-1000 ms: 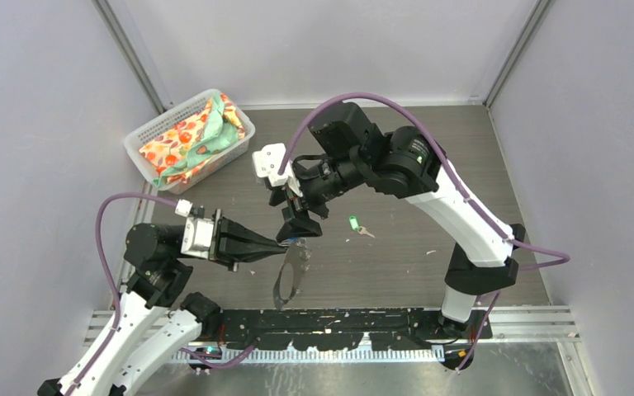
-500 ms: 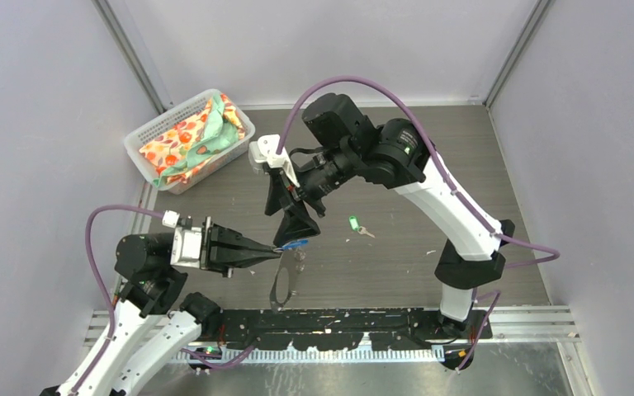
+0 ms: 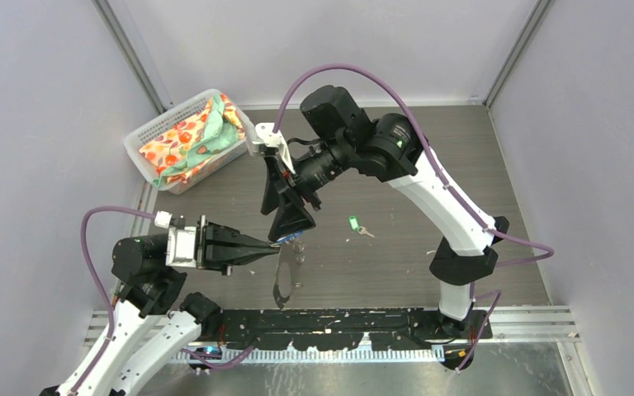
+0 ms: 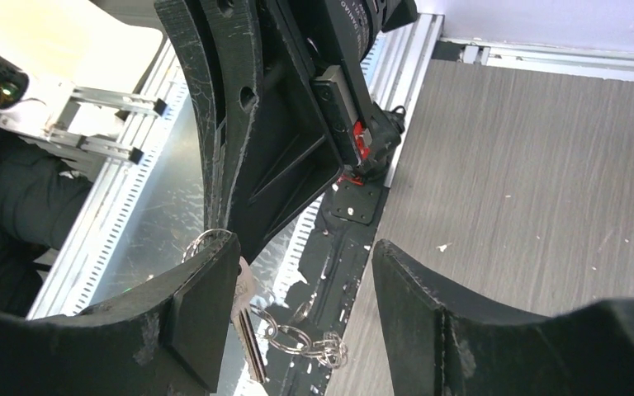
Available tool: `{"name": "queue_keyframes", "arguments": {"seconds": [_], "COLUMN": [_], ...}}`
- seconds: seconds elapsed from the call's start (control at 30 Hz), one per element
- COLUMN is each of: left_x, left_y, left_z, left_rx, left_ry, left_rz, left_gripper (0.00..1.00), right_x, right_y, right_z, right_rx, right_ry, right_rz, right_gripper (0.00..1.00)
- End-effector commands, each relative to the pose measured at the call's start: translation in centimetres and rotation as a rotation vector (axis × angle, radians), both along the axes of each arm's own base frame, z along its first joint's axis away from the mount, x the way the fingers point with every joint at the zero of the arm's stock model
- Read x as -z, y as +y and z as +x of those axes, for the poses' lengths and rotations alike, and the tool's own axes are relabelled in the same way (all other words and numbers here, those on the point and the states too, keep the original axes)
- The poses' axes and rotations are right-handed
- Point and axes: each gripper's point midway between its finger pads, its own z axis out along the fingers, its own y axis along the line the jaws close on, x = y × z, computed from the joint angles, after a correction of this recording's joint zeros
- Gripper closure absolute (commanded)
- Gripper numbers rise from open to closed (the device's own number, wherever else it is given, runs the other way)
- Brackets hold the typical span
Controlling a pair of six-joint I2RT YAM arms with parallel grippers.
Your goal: Put the keys on the keyring
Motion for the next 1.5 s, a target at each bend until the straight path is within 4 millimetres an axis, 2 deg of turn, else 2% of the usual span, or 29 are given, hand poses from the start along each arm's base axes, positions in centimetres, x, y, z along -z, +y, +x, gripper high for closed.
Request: {"name": "queue_keyframes", "arguments": {"seconds": [0.0,0.13,0.67,0.87,0.97,1.07,1.17,1.23,1.3,1.37,1.47], "left_x": [-4.1,-3.8,-4.2,-4.1,-4.0,-3.9,-3.9,-4.1,-4.1,-3.8,-3.5], "left_y": [1.3,1.3,1.3,1.2,1.2,1.2,1.2,1.2,1.3,1.2,1.1], "left_z": [-1.0,-1.1,-1.4,-1.3,-1.3,-1.2,-0.6,0.1,1.1,2.3,3.7], "left_rx": [-0.045,-0.046,-0.042,-0.037,-0.038,-0.041,-0.07,-0.102,-0.141,-0.18,-0.217], "left_ry": [-0.154,-0.17,-0.205,-0.208,-0.206,-0.202,-0.174,-0.136,-0.08,0.006,0.1], "left_rz": [-0.144,-0.138,-0.133,-0.125,-0.121,-0.116,-0.122,-0.131,-0.142,-0.147,-0.154], "left_gripper": [1.0,1.0,1.0,1.0,1.0,1.0,1.0,1.0,1.0,1.0,1.0], "right_x": [0.4,-0.1,0.3,-0.7,-1.7,-3.5,-5.7,-7.0,-7.8,-7.8,-7.4], "right_y": [1.7,2.3,1.4,1.5,2.0,2.1,0.7,-1.1,-3.5,-5.9,-8.3], "right_z": [0.3,0.2,1.8,2.3,3.6,6.0,8.1,8.4,7.4,6.2,3.7], "right_rx": [0.002,-0.002,0.047,0.065,0.129,0.243,0.358,0.41,0.43,0.436,0.406], "right_ry": [0.086,0.135,0.257,0.256,0.231,0.152,0.048,-0.012,-0.068,-0.131,-0.129], "right_rz": [0.001,0.032,-0.042,-0.005,0.043,0.121,0.211,0.269,0.303,0.31,0.3], "right_gripper": [0.36,0.38,0.44,0.43,0.38,0.33,0.33,0.34,0.34,0.34,0.38]}}
